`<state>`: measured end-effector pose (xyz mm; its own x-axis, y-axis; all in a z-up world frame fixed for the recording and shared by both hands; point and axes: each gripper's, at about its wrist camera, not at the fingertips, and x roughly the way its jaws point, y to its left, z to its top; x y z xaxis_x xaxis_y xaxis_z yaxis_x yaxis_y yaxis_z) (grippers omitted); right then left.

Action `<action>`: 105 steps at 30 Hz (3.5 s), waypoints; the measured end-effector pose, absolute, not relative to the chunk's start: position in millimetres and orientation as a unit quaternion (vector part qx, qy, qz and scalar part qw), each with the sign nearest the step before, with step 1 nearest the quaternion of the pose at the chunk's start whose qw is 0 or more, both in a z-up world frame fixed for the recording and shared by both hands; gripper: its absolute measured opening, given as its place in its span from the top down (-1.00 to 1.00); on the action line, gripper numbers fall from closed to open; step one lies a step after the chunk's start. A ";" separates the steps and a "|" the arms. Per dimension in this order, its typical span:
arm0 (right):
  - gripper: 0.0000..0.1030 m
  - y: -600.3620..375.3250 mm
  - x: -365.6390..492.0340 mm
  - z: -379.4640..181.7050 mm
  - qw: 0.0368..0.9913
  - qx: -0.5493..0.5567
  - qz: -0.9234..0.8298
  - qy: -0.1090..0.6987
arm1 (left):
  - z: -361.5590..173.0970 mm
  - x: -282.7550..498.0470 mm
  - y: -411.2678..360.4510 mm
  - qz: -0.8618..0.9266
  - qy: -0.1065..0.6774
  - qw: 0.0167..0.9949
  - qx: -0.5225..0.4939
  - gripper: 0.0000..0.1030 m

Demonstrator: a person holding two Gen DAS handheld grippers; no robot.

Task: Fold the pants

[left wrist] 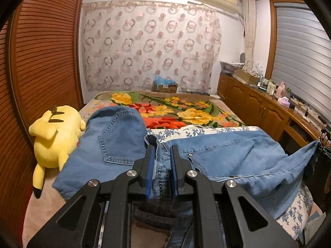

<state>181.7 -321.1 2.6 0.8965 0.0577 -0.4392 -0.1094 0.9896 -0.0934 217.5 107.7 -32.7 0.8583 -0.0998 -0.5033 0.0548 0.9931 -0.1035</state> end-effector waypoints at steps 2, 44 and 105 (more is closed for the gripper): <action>0.90 -321.3 184.9 -2.4 0.970 -0.060 0.044 0.231 | -37.7 224.7 106.3 -0.035 0.268 0.962 -0.039 0.92; 0.90 -343.4 255.6 17.8 0.959 -0.055 0.061 0.270 | -64.1 230.0 90.8 -0.081 0.328 0.941 0.018 0.71; 0.00 -282.2 305.9 33.7 0.947 -0.048 0.118 0.294 | -28.6 308.8 76.2 -0.059 0.299 0.952 0.032 -0.31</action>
